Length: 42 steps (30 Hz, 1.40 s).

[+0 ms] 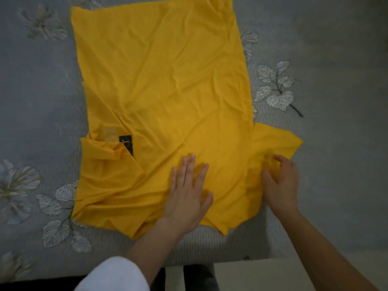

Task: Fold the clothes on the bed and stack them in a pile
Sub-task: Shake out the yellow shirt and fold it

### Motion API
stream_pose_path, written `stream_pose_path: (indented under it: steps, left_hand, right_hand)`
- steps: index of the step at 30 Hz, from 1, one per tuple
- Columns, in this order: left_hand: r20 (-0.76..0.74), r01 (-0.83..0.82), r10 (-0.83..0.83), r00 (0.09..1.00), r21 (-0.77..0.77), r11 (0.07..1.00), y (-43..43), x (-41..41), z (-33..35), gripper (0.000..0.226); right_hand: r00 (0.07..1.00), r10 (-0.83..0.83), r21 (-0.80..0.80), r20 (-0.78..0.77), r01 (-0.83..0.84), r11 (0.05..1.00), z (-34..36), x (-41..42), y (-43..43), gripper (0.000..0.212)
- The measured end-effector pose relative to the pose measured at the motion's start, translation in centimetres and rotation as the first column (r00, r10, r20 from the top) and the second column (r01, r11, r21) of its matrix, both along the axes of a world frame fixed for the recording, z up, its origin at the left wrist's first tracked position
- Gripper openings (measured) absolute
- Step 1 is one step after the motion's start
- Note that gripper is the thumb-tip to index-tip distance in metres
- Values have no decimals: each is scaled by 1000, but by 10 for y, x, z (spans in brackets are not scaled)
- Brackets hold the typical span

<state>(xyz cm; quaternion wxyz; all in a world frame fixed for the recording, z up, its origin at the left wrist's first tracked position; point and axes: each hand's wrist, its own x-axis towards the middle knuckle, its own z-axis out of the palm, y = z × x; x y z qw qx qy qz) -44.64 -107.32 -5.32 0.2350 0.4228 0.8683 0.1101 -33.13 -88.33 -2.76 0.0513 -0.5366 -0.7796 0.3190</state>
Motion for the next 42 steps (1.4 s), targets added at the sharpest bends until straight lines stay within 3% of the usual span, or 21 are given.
stream_pose_path:
  steps: [6, 10, 12, 15, 17, 20, 24, 27, 30, 32, 34, 36, 39, 40, 42]
  left_hand:
    - [-78, 26, -33, 996, -88, 996, 39, 29, -27, 75]
    - [-107, 39, -47, 993, -80, 996, 40, 32, -29, 77]
    - [-98, 34, -44, 994, -103, 994, 40, 31, -28, 77]
    - [-85, 31, -43, 995, -138, 990, 40, 32, -28, 78]
    - [-77, 20, -30, 997, -136, 991, 40, 32, -31, 78]
    - [-81, 23, -34, 996, -135, 991, 40, 31, -34, 79]
    - [-62, 19, -27, 998, -121, 992, 41, 31, -33, 79]
    - [-45, 4, -10, 999, -128, 992, 41, 31, -34, 77]
    - [-38, 3, -8, 999, -129, 992, 42, 32, -35, 76]
    - [-30, 5, -9, 1000, -117, 993, 42, 31, -33, 77]
    - [-23, 13, -16, 1000, -117, 993, 41, 31, -32, 78]
    - [-5, 38, -38, 999, -114, 993, 38, 30, -29, 78]
    - [1, 95, -96, 995, -104, 990, 25, 27, -22, 78]
    - [-2, 111, -112, 994, -110, 988, 19, 27, -19, 77]
    - [7, 165, -165, 986, -138, 977, 6, 29, -14, 74]
  right_hand:
    - [907, -418, -207, -45, 401, 892, -7, 27, 56, 37]
    - [836, -533, -454, -134, 426, 783, -7, 4, 74, 46]
    - [800, -586, -521, -130, 448, 727, -5, -8, 76, 36]
    - [678, -722, -565, -136, 545, 619, -3, -12, 77, 13]
    - [636, -740, -503, -221, 576, 645, 0, -9, 77, 19]
    - [739, -561, -325, -373, 463, 825, 10, -8, 68, 39]
    - [851, -211, -288, -480, 74, 955, 26, -34, 43, 28]
    - [885, 92, -359, -456, -278, 891, 31, -50, 22, 6]
    - [892, 393, -161, -224, -431, 888, 21, -39, 21, 44]
    - [820, 572, -59, -20, -572, 818, 11, -31, 26, 54]
    - [674, 726, -107, 137, -719, 687, 2, -26, 25, 60]
    - [622, 770, -49, 139, -773, 633, -1, -24, 21, 62]
    - [842, 539, 194, -4, -528, 827, 2, -26, 17, 55]
    - [889, 457, 202, -21, -444, 873, 2, -29, 16, 55]
    - [894, 446, 136, 54, -449, 883, -3, -33, 12, 55]
